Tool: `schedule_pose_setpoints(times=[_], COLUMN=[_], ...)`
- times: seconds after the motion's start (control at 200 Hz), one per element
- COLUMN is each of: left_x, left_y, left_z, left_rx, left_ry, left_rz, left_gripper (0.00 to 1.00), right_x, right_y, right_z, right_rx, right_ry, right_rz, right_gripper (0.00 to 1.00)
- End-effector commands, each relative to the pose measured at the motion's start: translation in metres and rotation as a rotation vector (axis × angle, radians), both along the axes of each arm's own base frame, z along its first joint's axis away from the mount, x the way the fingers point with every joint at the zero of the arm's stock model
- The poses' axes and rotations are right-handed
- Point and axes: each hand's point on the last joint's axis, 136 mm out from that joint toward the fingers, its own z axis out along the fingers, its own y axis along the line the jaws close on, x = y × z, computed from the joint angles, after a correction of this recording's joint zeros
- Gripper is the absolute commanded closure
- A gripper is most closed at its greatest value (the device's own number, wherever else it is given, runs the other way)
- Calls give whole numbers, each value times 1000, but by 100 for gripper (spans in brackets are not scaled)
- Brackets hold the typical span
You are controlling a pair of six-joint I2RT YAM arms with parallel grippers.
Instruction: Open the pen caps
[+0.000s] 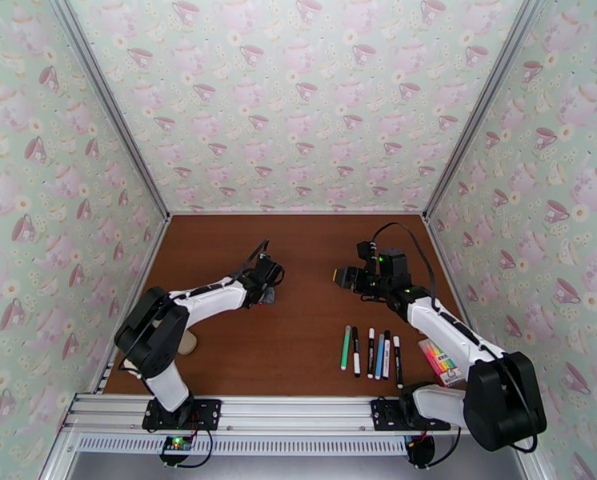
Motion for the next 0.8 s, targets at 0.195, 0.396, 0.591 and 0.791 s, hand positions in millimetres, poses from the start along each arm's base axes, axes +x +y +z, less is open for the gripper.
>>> schedule_pose_setpoints(times=[0.195, 0.396, 0.591, 0.791], left_x=[4, 4, 5, 6], left_y=[12, 15, 18, 16], left_z=[-12, -21, -21, -11], left_rx=[79, 101, 113, 94], left_ry=[26, 43, 37, 22], left_rz=[61, 79, 84, 82], left_gripper=[78, 77, 72, 64], right_x=[-6, -8, -11, -14], right_y=[7, 10, 13, 16], right_z=[13, 14, 11, 7], right_rx=[33, 30, 20, 7], right_ry=[-16, -14, -5, 2], right_rz=[20, 29, 34, 44], right_gripper=[41, 40, 40, 40])
